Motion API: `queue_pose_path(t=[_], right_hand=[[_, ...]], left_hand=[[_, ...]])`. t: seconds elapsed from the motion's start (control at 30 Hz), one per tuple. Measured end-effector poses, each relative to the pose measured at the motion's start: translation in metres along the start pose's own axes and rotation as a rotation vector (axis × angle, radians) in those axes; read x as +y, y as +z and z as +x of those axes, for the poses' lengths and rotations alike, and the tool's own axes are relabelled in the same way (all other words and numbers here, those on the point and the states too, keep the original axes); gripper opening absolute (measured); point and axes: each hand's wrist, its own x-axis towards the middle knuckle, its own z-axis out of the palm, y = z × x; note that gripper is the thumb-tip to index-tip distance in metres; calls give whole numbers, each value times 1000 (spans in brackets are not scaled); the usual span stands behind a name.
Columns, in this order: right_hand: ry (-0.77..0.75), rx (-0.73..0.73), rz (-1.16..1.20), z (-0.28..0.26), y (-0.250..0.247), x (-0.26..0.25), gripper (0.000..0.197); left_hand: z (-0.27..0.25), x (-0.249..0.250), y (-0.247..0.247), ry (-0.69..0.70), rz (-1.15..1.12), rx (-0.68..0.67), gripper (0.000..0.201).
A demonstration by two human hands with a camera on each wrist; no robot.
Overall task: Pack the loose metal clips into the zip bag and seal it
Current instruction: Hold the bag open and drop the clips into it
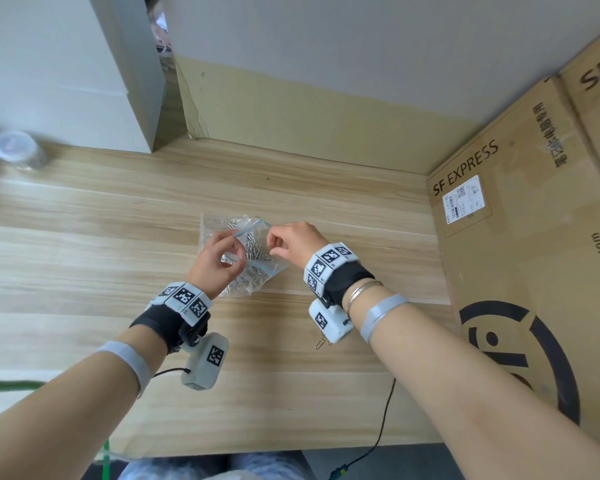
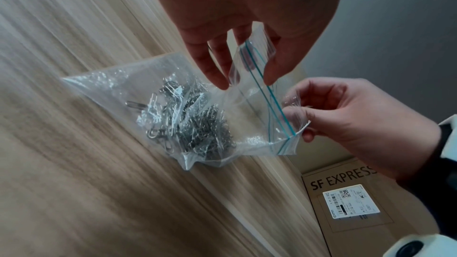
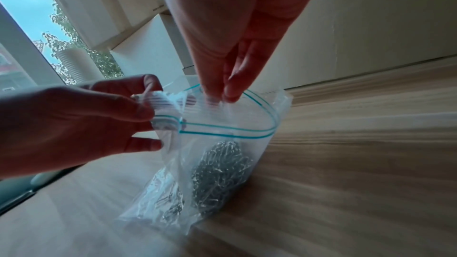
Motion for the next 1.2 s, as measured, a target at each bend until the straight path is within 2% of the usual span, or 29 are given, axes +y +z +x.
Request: queue_pose_path(t=[0.1, 0.23, 0.33, 0.43, 0.53, 0.8, 1.0, 1.1, 1.2], right_hand=[[29, 5, 74, -2, -2, 7, 24], [10, 133, 89, -18, -8, 24, 12], [82, 128, 45, -37, -5, 49, 11], [156, -64, -35, -56, 14, 73, 11], [101, -276, -160, -68, 36, 83, 13], [-21, -444, -390, -71, 59, 89, 15], [-108, -394, -391, -75, 65, 96, 14], [-51, -363, -353, -77, 67, 95, 11], [-3, -255, -263, -76, 69, 92, 11]], left_hand=[[0, -1, 0, -14, -4, 3, 33], [-1, -2, 0, -23, 1, 7, 31], [0, -3, -1, -29, 5, 8, 31], [0, -2, -1, -27, 9, -7, 31], [0, 0, -1, -32, -3, -8, 33], [0, -2, -1, -51, -6, -24, 31], [1, -3, -1, -44, -3, -21, 31], [2, -3, -1, -44, -7, -19, 31], [3, -3, -1, -38, -11, -18, 31]])
